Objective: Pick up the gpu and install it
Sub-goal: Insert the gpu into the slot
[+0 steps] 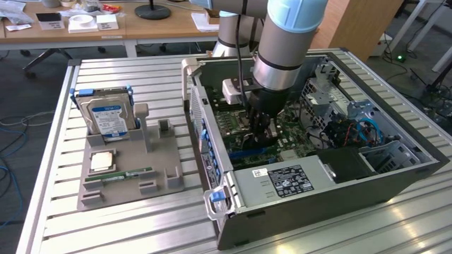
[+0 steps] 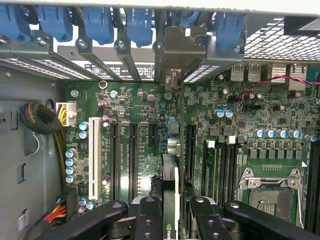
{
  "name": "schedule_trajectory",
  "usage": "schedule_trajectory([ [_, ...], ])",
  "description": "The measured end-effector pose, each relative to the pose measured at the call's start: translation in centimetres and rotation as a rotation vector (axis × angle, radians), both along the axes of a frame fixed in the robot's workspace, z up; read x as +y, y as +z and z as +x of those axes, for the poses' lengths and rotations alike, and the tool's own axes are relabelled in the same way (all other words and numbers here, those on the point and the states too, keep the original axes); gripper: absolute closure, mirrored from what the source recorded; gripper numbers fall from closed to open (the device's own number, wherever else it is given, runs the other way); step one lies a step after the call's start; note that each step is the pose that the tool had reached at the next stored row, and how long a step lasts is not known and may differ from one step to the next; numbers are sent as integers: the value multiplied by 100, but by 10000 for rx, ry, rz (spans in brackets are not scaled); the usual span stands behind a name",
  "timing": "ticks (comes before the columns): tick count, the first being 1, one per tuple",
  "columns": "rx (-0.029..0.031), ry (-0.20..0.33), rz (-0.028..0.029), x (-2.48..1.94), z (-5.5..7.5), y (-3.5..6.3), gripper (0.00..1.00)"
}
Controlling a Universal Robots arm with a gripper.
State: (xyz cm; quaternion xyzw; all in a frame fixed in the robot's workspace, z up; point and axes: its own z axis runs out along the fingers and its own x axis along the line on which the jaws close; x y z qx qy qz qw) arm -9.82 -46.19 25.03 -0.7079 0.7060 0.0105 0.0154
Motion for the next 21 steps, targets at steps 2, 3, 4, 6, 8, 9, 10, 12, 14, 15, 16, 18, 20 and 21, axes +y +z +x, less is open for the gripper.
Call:
schedule_trajectory([
  [2,-1,-50,3,-3,0,-1,74],
  [3,-1,-84,3,-4,0,-1,74],
  [4,-1,-110,3,-4,0,-1,74],
  [6,-1,-141,2,-4,0,-1,74],
  [8,-2,-146,2,-4,0,-1,74],
  [9,-1,-146,2,-4,0,-1,74],
  [10,-1,-146,2,-4,0,-1,74],
  [12,-1,-154,2,-4,0,-1,74],
  [14,-1,-218,2,-4,1,-1,74],
  [15,-1,-266,2,-5,1,-1,74],
  [16,-1,-306,2,-5,1,-1,74],
  [18,-1,-337,1,-5,1,-1,74],
  [20,-1,-419,0,-9,-1,-1,74],
  [21,0,-478,1,-10,-1,-1,74],
])
